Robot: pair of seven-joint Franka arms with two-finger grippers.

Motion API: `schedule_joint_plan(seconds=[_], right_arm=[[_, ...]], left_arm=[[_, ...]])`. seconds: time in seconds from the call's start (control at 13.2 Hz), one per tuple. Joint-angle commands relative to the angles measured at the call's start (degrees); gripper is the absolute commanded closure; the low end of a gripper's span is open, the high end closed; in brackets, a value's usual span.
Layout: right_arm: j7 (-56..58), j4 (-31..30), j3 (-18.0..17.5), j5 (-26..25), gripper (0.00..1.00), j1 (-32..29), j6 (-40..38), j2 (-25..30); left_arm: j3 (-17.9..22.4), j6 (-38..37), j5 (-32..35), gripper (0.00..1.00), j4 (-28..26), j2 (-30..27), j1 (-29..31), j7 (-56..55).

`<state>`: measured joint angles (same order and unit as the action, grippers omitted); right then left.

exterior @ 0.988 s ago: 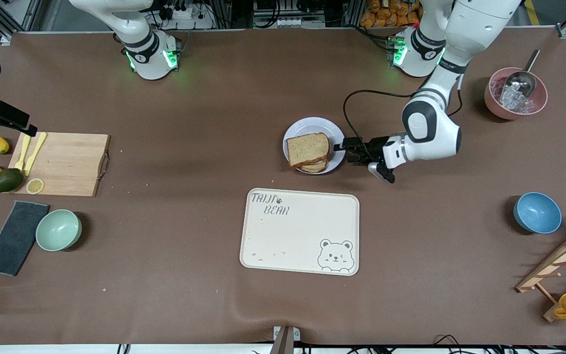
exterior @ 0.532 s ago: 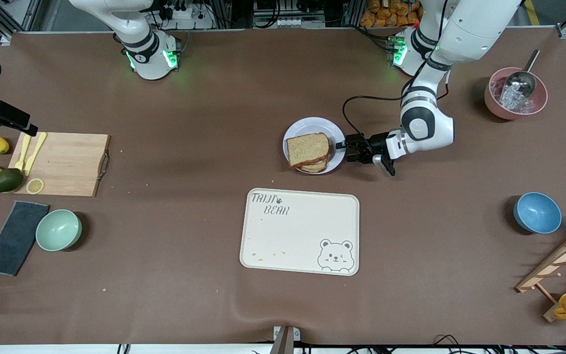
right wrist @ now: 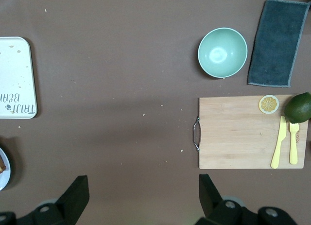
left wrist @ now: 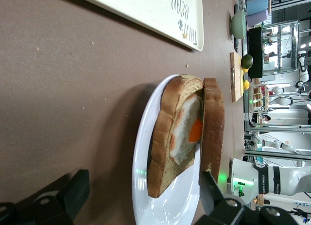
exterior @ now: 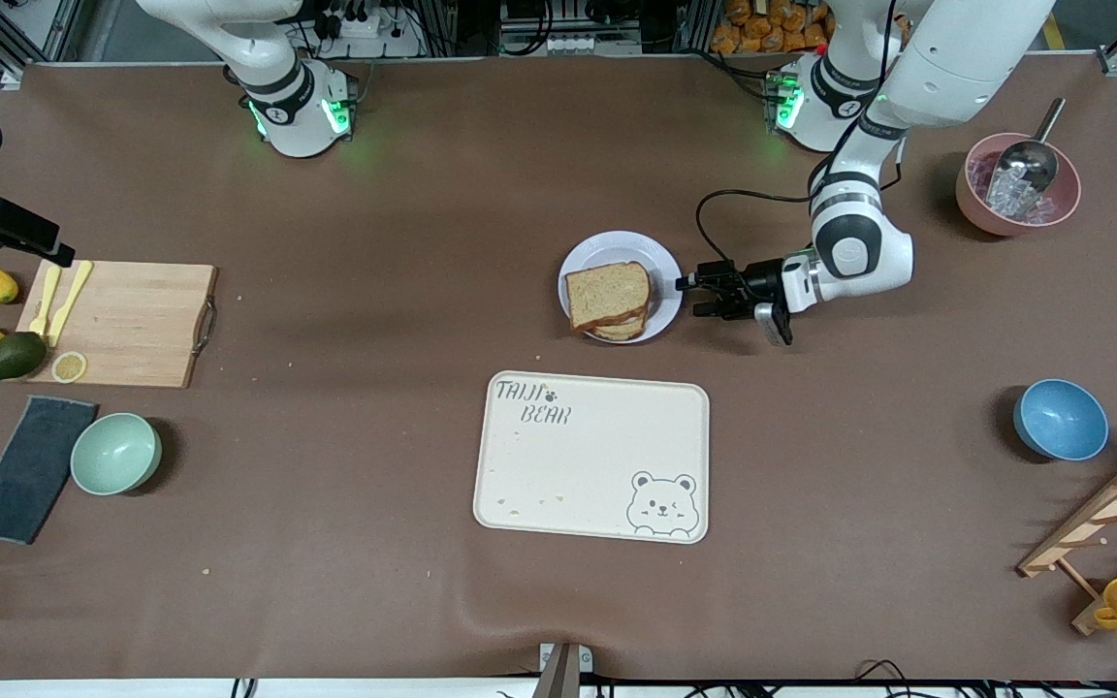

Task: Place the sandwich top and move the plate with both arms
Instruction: 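Grip the plate rim with the left gripper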

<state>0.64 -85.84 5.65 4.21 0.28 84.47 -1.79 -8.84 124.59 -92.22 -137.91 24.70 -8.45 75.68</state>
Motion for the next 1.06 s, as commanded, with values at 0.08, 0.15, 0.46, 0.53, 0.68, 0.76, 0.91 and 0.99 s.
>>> schedule_joint_plan(seconds=[0.08,0.15,0.46,0.53,0.68,0.76,0.91,0.99], right_arm=[[-0.02,-0.3,0.06,0.09,0.0,-0.55,-0.54,0.2],[-0.02,-0.3,0.06,0.09,0.0,-0.55,-0.54,0.2],[-0.11,-0.65,0.06,0.09,0.0,-0.81,-1.24,0.2],[-0.11,-0.65,0.06,0.09,0.0,-0.81,-1.24,0.2],[-0.11,-0.65,0.06,0.09,0.0,-0.81,-1.15,0.2],[-0.11,-0.65,0.06,0.09,0.0,-0.81,-1.24,0.29],[-0.11,-0.74,0.06,0.09,0.0,-0.9,-1.59,0.2],[-0.2,-0.74,0.06,0.09,0.0,-0.81,-1.68,0.2]], left_arm=[[-1.62,-0.58,-3.22,0.0,-1.48,-1.15,0.11,1.49],[-2.58,-0.58,-4.53,0.0,-1.48,-0.97,0.19,1.49],[-3.11,-0.49,-6.83,0.0,-1.31,0.08,-0.51,1.84],[-3.46,-0.58,-6.83,0.0,-1.31,0.26,-0.42,1.84],[-3.47,-0.49,-6.83,0.08,-1.31,0.7,-0.51,1.84],[-3.47,-0.49,-6.83,0.23,-1.13,1.22,-0.6,1.84],[-3.47,-0.49,-6.83,0.52,-1.04,2.54,-0.51,4.28],[-3.47,-0.49,-7.01,0.68,-1.04,3.68,-0.08,6.3]])
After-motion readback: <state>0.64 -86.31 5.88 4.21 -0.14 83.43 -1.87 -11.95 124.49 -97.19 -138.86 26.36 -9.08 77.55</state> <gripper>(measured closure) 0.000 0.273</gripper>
